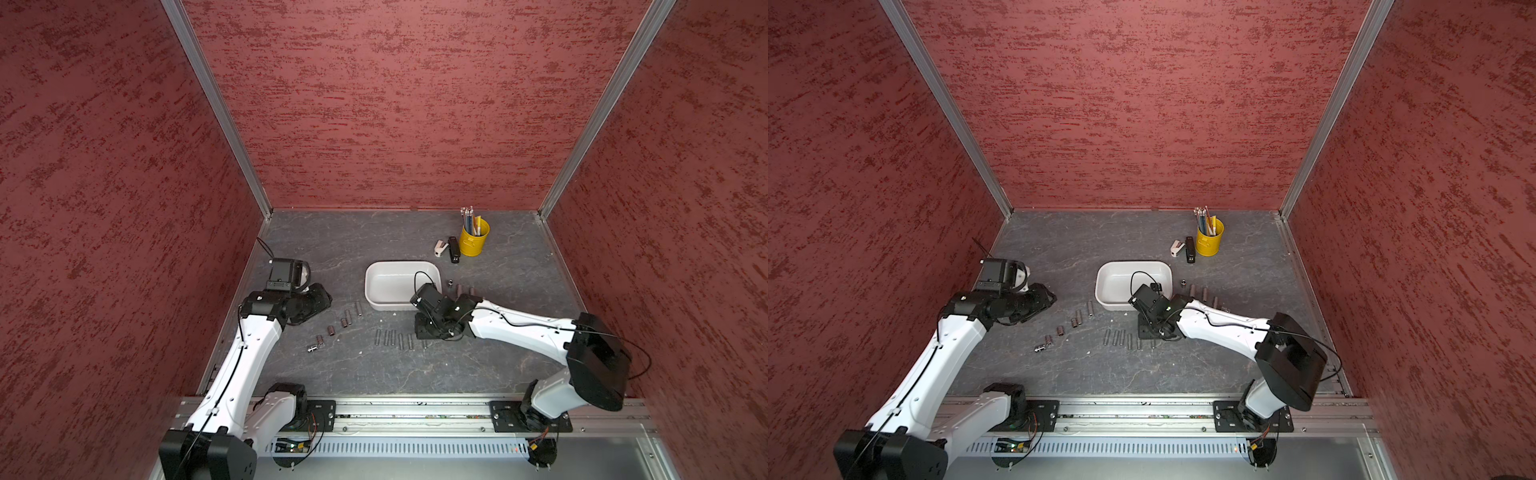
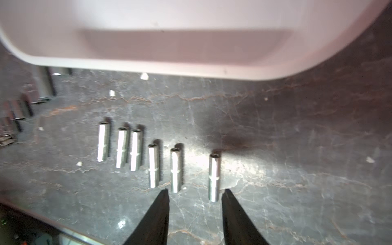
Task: Take out the socket from the storage box
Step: Place the socket head at the center of the board, then reset both arms
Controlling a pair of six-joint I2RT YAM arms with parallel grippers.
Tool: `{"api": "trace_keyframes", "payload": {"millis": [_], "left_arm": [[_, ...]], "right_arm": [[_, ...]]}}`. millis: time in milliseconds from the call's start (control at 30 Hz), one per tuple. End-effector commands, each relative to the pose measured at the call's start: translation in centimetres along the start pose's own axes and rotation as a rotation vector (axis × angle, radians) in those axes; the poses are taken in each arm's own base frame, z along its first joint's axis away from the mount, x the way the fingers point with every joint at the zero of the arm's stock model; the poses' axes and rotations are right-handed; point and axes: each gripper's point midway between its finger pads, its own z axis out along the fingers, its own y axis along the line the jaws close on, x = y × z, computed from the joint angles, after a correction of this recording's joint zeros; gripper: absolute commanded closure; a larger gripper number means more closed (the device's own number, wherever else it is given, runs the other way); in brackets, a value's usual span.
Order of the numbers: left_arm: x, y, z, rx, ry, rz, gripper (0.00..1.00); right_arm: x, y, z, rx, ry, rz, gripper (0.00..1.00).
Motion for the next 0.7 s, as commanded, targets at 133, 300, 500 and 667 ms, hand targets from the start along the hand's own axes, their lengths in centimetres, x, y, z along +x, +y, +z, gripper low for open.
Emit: {"api": "trace_keyframes", "payload": {"millis": [133,300,500,667], "left_arm": [[-3.8,-0.4,-2.3,-0.006,-0.207,0.030,0.31],[-9.3,-0.5,-5.1,-0.046,-0.573,0.100,0.01],[-10.6,-1.3,-5.5,-0.021,-1.092,0.400,0.00],[-10.3,-0.3,-1.1,-0.089,-1.064,0.469,0.00]], "right_arm": [[-8.2,-0.7,-9.1,-0.017,-0.369,-0.125,0.48],[-14.7,-2.3,-15.6,0.042,-0.827,-0.327,0.10],[-17.7,-12.3,-16.2,0.280,-1.040,-0.215,0.02],[-15.8,-20.3,-12.5,0.406,-0.950,-0.044,0.02]]}}
